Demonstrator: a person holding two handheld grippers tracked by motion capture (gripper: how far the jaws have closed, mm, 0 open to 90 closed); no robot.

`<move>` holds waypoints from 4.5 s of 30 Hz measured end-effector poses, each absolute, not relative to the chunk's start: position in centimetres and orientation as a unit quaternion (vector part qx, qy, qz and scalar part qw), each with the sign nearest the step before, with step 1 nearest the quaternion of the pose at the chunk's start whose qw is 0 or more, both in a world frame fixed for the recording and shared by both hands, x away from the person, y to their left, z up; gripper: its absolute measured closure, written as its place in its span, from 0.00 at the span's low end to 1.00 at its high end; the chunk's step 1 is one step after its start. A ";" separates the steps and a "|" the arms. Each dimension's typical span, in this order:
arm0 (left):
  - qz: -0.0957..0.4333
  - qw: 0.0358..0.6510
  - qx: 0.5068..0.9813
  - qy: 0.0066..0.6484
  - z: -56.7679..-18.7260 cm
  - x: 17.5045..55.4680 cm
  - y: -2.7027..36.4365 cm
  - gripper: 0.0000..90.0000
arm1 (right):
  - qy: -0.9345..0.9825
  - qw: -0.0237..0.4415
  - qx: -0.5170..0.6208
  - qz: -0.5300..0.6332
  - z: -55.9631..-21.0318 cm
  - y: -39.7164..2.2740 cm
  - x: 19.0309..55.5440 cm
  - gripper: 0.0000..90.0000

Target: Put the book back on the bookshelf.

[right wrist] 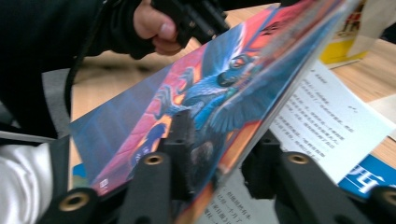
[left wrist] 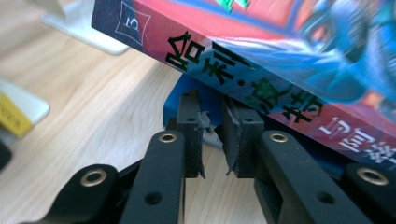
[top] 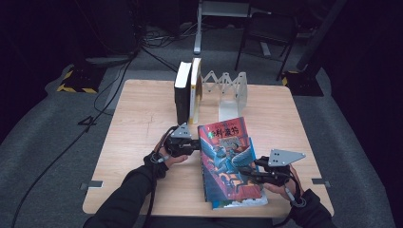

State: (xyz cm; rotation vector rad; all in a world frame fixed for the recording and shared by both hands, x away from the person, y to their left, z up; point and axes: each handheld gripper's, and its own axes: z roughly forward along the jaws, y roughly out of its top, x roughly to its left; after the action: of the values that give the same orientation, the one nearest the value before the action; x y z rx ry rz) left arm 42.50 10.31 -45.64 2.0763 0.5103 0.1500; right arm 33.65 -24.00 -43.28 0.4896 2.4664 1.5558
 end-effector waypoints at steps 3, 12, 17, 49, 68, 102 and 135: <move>0.062 0.480 0.851 0.204 -45.4 42.8 10.1 0.93 | 0.833 0.090 0.156 0.524 -43.0 -23.8 33.8 0.66; 0.047 0.498 0.844 0.193 -45.0 43.3 9.8 1.00 | 0.845 0.070 0.163 0.504 -42.7 -23.4 35.3 0.70; 0.069 0.484 0.852 0.188 -43.8 43.3 9.4 1.00 | 0.852 0.091 0.158 0.491 -42.7 -23.3 35.5 0.79; 0.066 0.522 0.827 0.196 -39.8 44.2 9.1 1.00 | 0.810 0.190 0.118 0.542 -41.1 -23.3 33.5 0.68; 0.106 0.517 0.832 0.173 -35.4 44.5 8.1 1.00 | 0.786 0.239 0.128 0.556 -40.2 -24.3 32.9 0.96; 0.020 0.467 0.868 0.168 -44.3 34.5 7.1 0.25 | 0.790 0.257 0.135 0.540 -41.1 -24.2 32.0 0.95; 0.107 0.538 0.821 0.155 -40.0 37.6 5.2 0.68 | 0.767 0.265 0.143 0.566 -40.5 -25.2 32.5 0.88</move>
State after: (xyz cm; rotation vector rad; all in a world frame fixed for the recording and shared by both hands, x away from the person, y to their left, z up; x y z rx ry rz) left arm 37.59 5.25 -39.98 1.9540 0.3675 0.2541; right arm 32.55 -25.22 -40.48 0.3870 2.0732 1.5289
